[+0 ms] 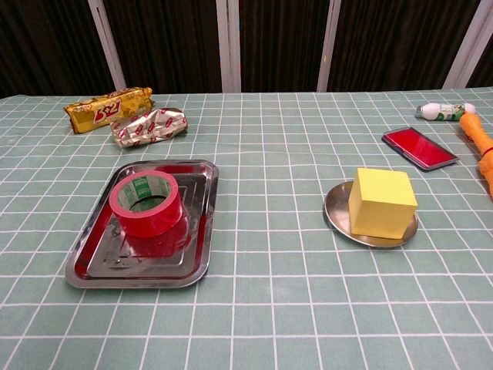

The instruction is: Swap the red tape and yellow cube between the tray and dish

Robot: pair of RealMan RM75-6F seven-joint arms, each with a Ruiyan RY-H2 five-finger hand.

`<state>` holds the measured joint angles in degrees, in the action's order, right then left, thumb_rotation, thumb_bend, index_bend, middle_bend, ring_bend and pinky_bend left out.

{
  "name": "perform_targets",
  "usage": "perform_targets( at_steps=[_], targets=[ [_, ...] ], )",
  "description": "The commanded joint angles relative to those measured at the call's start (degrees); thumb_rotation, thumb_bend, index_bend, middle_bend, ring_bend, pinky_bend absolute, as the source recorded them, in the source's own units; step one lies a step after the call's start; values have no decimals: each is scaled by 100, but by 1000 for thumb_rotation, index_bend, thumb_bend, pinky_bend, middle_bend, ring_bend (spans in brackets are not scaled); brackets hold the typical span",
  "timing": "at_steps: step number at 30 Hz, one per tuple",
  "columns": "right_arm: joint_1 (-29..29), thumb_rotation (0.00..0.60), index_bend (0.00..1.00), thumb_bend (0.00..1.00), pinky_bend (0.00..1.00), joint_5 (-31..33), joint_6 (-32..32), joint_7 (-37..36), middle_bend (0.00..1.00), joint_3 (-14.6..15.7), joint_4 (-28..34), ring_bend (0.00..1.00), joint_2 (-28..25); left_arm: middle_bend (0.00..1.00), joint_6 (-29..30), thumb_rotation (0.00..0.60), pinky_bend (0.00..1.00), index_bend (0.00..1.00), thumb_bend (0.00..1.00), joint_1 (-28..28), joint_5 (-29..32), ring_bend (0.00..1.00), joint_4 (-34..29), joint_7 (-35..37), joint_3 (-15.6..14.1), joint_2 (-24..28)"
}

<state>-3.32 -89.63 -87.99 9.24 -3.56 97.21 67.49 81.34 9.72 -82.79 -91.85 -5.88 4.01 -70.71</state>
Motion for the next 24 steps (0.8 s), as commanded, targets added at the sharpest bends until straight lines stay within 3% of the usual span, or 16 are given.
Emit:
perform_targets(
  at_steps=[1, 20, 24],
  targets=[
    [7, 600, 0, 23, 0, -19, -22, 23, 0, 4, 11, 0, 3, 0, 31, 600, 71, 187, 25, -3, -34, 0, -8, 13, -5, 8],
    [54, 600, 0, 23, 0, -72, -1, -88, 0, 111, 204, 0, -156, 0, 93, 600, 71, 183, 25, 2, -246, 0, 77, 390, -49, 89],
    [101, 600, 0, 24, 0, -9, -63, -300, 0, 84, 252, 0, -295, 0, -143, 600, 71, 180, 23, 137, -703, 0, -74, 973, -298, 241]
  ],
)
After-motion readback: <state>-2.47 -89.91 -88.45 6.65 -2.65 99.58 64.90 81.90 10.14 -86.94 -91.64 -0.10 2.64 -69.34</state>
